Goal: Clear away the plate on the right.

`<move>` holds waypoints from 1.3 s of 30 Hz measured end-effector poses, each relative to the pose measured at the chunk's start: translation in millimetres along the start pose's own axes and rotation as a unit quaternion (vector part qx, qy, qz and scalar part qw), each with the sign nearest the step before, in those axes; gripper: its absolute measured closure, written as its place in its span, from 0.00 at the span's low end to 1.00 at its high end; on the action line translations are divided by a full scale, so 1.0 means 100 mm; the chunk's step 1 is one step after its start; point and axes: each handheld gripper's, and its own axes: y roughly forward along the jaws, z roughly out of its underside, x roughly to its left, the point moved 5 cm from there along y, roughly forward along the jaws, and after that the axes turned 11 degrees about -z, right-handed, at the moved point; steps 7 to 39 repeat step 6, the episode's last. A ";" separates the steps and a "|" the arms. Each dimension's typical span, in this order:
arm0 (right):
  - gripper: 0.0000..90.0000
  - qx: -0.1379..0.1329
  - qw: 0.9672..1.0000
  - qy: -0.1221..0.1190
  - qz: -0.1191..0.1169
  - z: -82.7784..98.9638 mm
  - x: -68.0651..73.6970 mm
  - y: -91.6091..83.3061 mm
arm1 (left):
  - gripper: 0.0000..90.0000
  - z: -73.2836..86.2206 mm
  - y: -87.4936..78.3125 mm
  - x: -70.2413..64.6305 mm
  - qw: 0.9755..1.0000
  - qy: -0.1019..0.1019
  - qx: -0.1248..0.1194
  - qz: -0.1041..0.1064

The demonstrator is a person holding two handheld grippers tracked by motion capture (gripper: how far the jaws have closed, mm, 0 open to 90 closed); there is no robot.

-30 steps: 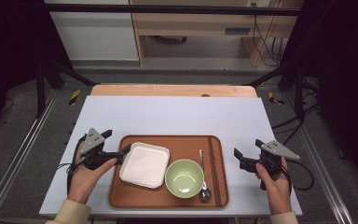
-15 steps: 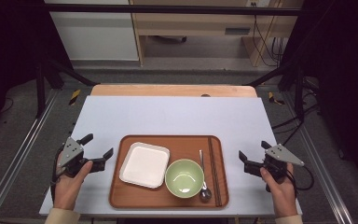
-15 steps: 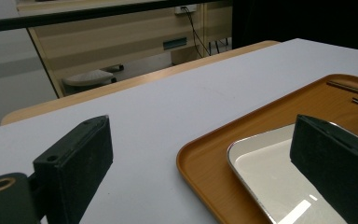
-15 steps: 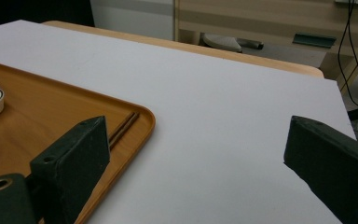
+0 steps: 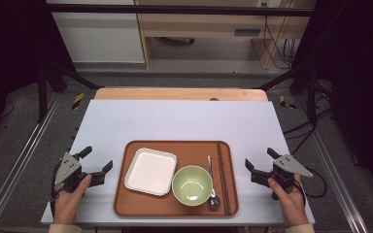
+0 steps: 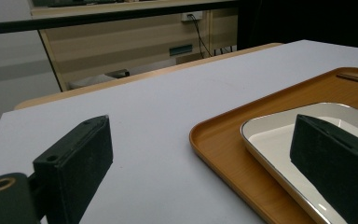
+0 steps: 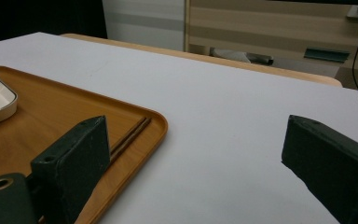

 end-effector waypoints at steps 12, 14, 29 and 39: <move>0.09 -0.005 1.000 -0.001 -0.011 0.00 0.06 0.06 | 0.05 0.07 -0.05 0.00 1.000 -0.014 -0.006 -0.002; 0.09 -0.005 1.000 -0.001 -0.011 0.00 0.06 0.06 | 0.05 0.07 -0.05 0.00 1.000 -0.014 -0.006 -0.002; 0.09 -0.005 1.000 -0.001 -0.011 0.00 0.06 0.06 | 0.05 0.07 -0.05 0.00 1.000 -0.014 -0.006 -0.002; 0.09 -0.005 1.000 -0.001 -0.011 0.00 0.06 0.06 | 0.05 0.07 -0.05 0.00 1.000 -0.014 -0.006 -0.002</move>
